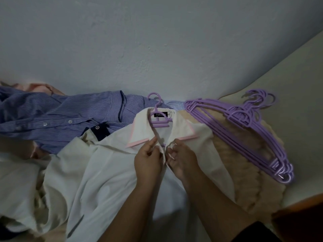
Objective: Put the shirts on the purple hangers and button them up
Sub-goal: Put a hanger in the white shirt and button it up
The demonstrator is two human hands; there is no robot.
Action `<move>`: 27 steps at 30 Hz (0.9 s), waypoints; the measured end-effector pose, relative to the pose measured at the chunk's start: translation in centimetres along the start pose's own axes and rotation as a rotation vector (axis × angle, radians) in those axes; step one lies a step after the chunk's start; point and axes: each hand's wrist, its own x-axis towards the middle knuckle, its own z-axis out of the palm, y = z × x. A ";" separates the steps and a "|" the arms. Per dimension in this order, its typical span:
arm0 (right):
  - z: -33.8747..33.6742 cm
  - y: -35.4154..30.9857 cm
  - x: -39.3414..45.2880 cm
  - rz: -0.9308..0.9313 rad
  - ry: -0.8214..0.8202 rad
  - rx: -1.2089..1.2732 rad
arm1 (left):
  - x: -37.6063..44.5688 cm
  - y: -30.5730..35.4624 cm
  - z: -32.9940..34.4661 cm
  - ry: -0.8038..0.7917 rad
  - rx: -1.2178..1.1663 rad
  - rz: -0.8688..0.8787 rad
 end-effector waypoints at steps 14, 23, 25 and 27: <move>1.0 -0.3 1.9 -0.072 0.138 -0.168 | 3.0 -1.6 1.6 -0.066 -0.078 -0.159; 2.6 -2.0 2.4 -0.269 0.104 -0.624 | 4.0 -0.5 1.8 -0.042 0.135 0.060; 2.4 -2.3 2.3 -0.266 0.106 -0.639 | 4.2 -0.4 1.8 -0.054 0.184 0.072; 2.0 -2.2 2.3 -0.234 0.108 -0.639 | 4.2 -0.8 1.6 -0.088 0.222 0.072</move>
